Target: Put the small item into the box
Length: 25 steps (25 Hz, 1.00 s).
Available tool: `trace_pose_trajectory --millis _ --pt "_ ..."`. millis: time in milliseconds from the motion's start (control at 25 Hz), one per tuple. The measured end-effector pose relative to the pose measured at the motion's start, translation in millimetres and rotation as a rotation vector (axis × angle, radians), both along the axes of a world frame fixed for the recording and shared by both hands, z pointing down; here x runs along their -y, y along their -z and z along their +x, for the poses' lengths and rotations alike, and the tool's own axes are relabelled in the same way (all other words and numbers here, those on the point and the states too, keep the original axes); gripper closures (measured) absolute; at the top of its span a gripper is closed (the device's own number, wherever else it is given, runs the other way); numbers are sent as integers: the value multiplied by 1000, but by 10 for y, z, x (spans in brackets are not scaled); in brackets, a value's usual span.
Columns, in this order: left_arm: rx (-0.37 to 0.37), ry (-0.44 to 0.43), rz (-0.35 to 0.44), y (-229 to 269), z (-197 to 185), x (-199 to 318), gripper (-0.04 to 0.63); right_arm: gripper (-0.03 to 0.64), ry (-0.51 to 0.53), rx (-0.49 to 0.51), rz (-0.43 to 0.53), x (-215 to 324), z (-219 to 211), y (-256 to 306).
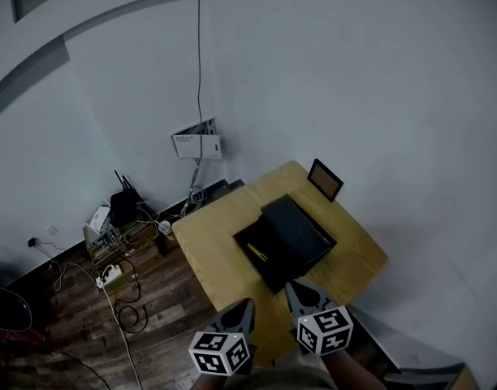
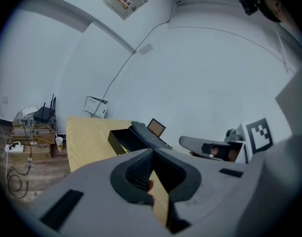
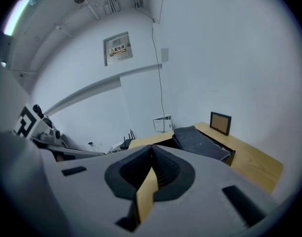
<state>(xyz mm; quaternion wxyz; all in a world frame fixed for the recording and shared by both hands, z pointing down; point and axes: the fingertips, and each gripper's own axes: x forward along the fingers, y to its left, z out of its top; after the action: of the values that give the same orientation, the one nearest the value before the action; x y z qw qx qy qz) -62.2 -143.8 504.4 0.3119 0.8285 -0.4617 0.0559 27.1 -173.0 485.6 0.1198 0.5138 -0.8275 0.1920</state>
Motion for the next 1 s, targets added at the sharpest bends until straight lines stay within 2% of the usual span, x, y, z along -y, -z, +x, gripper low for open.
trace_pose_trajectory --millis 240,600,1000 --pt "8 -16 5 38 27 -94 592 617 1 43 23 -192 53 122" --pt "6 -21 9 42 71 -122 592 617 -4 27 51 -244 119 194" --pt "4 -2 12 38 20 -123 592 617 12 62 38 -273 99 198"
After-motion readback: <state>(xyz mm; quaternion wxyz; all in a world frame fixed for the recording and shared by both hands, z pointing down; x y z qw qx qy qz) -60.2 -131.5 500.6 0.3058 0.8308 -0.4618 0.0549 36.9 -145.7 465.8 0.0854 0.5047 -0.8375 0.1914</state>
